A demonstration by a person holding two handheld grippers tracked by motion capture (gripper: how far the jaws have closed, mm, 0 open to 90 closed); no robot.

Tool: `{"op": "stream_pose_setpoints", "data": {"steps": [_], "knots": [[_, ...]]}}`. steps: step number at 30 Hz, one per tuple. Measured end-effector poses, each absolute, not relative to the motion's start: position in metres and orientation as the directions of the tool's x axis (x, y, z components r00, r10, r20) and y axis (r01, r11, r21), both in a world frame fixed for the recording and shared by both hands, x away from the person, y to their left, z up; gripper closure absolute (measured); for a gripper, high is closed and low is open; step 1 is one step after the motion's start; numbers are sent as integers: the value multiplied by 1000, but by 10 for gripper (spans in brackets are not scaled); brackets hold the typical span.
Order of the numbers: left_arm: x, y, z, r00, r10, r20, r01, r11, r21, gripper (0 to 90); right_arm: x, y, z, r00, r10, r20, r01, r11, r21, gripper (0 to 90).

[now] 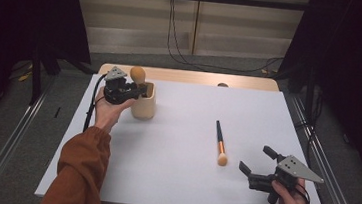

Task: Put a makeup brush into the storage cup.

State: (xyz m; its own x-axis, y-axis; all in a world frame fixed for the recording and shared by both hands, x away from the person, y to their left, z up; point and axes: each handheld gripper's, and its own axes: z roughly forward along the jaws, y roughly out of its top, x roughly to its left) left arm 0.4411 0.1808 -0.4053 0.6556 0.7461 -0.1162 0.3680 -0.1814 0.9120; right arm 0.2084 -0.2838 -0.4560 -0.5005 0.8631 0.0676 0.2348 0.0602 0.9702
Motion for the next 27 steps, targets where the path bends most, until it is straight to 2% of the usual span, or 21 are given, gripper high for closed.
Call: {"op": "stream_pose_setpoints", "data": {"steps": [5, 7, 9, 13, 16, 19, 27], "knots": [[441, 183, -407, 657, 743, -125, 366, -170, 915, 605, 208, -284, -456, -503, 862, 66, 234, 62, 970, 0], [441, 185, -407, 652, 747, -126, 369, -167, 914, 532, 209, -284, -456, -504, 861, 62, 235, 67, 970, 0], [440, 187, -408, 646, 753, -121, 369, -170, 914, 513, 209, -283, -456, -507, 860, 61, 235, 70, 969, 0], [440, 193, -409, 619, 775, -130, 386, -156, 909, 319, 208, -283, -456, -507, 859, 63, 236, 68, 969, 0], [438, 197, -410, 618, 775, -137, 382, -144, 913, 272, 209, -283, -456, -508, 859, 65, 236, 66, 970, 0], [436, 198, -409, 607, 783, -136, 386, -141, 911, 175, 209, -283, -456, -510, 858, 63, 232, 67, 970, 0], [429, 200, -407, 609, 783, -129, 380, -146, 913, 44, 209, -283, -456, -508, 859, 66, 234, 64, 970, 0]]}}
